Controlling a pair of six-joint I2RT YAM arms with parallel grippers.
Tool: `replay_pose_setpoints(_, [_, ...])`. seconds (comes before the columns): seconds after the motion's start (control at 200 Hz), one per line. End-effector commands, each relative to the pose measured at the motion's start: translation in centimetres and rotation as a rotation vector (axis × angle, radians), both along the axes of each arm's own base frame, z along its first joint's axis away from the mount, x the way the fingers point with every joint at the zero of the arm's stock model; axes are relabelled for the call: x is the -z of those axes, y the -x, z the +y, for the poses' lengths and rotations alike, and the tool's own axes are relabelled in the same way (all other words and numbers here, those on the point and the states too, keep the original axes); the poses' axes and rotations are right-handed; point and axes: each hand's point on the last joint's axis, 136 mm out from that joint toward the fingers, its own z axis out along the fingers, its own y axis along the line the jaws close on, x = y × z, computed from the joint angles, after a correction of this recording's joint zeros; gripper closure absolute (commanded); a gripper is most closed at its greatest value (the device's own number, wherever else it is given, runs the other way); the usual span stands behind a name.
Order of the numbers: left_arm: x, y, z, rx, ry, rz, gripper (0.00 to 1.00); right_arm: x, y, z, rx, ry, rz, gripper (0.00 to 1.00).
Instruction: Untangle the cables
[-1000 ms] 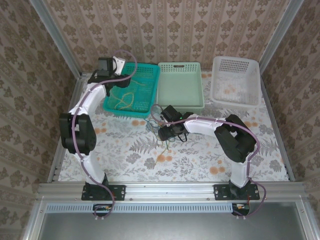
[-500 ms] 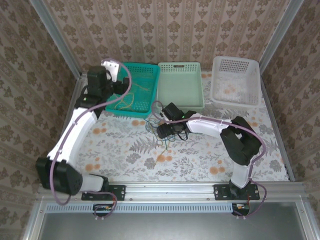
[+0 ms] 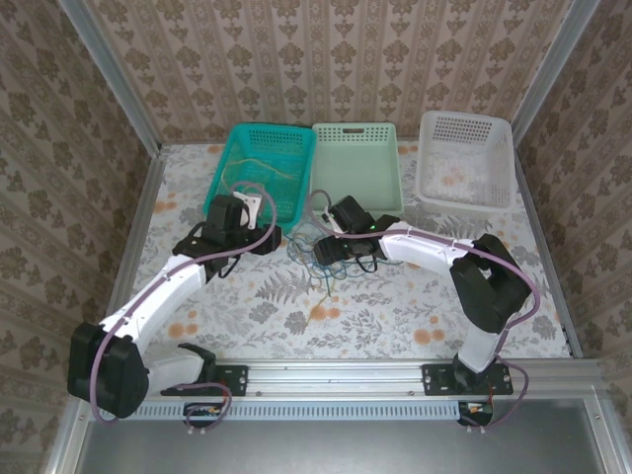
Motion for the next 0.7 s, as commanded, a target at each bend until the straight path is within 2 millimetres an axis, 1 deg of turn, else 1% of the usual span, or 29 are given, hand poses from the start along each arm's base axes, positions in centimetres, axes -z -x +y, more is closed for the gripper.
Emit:
replay_pose_setpoints(0.0, [0.9, 1.5, -2.2, 0.065, 0.052, 0.076, 0.39, 1.9, 0.9, -1.1, 0.011, 0.036, 0.05, 0.23])
replay_pose_setpoints(0.075, [1.6, 1.7, -2.7, 0.072, 0.056, 0.089, 0.4, 2.2, 0.8, -1.7, 0.028, 0.041, 0.052, 0.24])
replay_pose_setpoints(0.145, [1.9, 1.7, -3.3, 0.077, 0.078, 0.086, 0.41, 2.6, 0.6, -1.9, 0.033, 0.035, 0.062, 0.25])
replay_pose_setpoints(0.335, [2.7, 1.4, -4.3, 0.083, 0.073, 0.106, 0.41, 3.2, -0.4, -1.0, 0.018, 0.037, 0.08, 0.31])
replay_pose_setpoints(0.46, [3.0, 1.5, -4.4, 0.086, 0.067, 0.106, 0.41, 3.5, -1.3, -0.5, 0.013, 0.047, 0.075, 0.38])
replay_pose_setpoints(0.505, [3.1, 1.5, -4.4, 0.084, 0.064, 0.107, 0.41, 3.4, -1.6, -0.3, 0.012, 0.05, 0.075, 0.42])
replay_pose_setpoints(0.545, [3.1, 1.5, -4.3, 0.085, 0.059, 0.108, 0.41, 3.3, -1.7, -0.2, 0.011, 0.052, 0.071, 0.48])
replay_pose_setpoints(0.595, [3.2, 1.6, -4.1, 0.083, 0.053, 0.107, 0.41, 3.1, -1.9, -0.2, 0.016, 0.053, 0.063, 0.59])
replay_pose_setpoints(0.645, [3.1, 1.6, -4.0, 0.077, 0.046, 0.103, 0.41, 2.8, -1.9, -0.3, 0.021, 0.054, 0.055, 0.73])
replay_pose_setpoints(0.695, [3.2, 1.6, -3.7, 0.072, 0.038, 0.1, 0.41, 2.6, -1.8, -0.4, 0.019, 0.056, 0.054, 0.83])
